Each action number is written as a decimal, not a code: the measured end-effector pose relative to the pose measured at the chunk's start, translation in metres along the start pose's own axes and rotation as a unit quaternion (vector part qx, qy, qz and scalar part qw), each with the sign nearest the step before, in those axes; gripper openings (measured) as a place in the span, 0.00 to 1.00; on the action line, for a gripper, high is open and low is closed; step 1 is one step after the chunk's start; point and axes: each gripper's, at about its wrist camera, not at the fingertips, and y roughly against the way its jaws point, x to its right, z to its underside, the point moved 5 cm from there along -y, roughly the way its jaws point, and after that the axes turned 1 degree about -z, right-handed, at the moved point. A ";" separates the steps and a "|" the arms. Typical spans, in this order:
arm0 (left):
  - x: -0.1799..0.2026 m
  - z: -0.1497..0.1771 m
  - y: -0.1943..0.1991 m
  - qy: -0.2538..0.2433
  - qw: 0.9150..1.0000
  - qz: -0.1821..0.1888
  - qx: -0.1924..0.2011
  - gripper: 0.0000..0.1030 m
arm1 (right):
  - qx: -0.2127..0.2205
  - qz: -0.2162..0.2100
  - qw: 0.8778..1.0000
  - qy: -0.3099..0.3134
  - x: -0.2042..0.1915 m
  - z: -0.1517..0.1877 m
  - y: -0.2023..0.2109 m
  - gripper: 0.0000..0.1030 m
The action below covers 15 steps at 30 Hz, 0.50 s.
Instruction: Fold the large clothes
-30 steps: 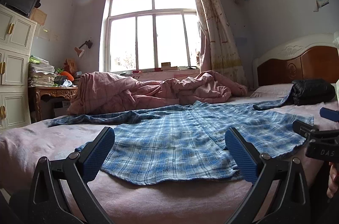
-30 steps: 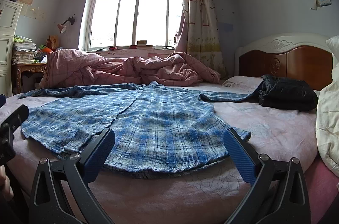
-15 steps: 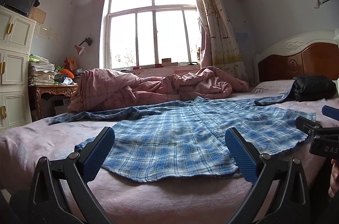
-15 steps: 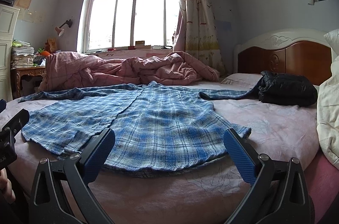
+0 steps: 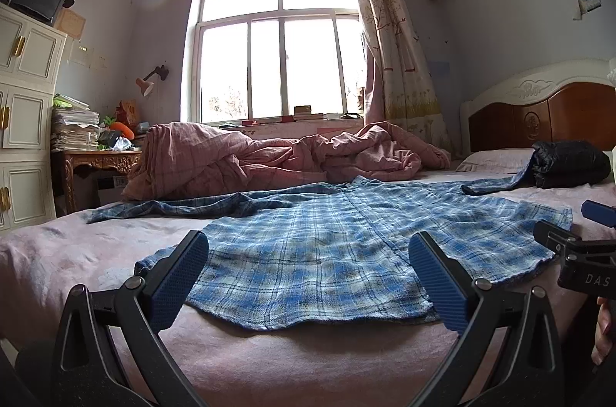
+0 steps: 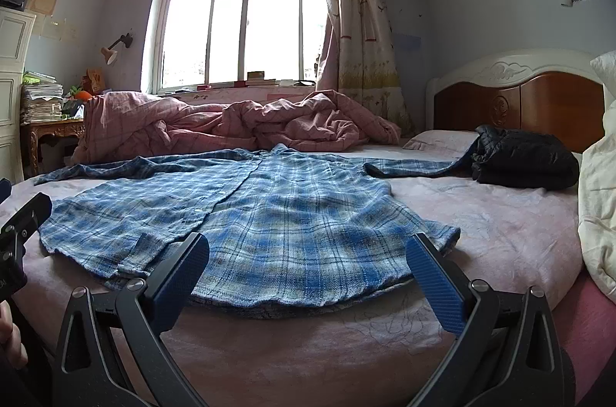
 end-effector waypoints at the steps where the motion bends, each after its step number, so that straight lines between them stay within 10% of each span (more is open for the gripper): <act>1: 0.000 0.000 0.000 0.000 1.000 -0.001 0.000 1.00 | 0.000 0.001 1.000 0.002 -0.001 0.000 0.000 1.00; 15: -0.006 0.000 -0.004 -0.008 1.000 -0.013 -0.002 1.00 | 0.003 0.008 1.000 0.011 -0.002 -0.001 0.001 1.00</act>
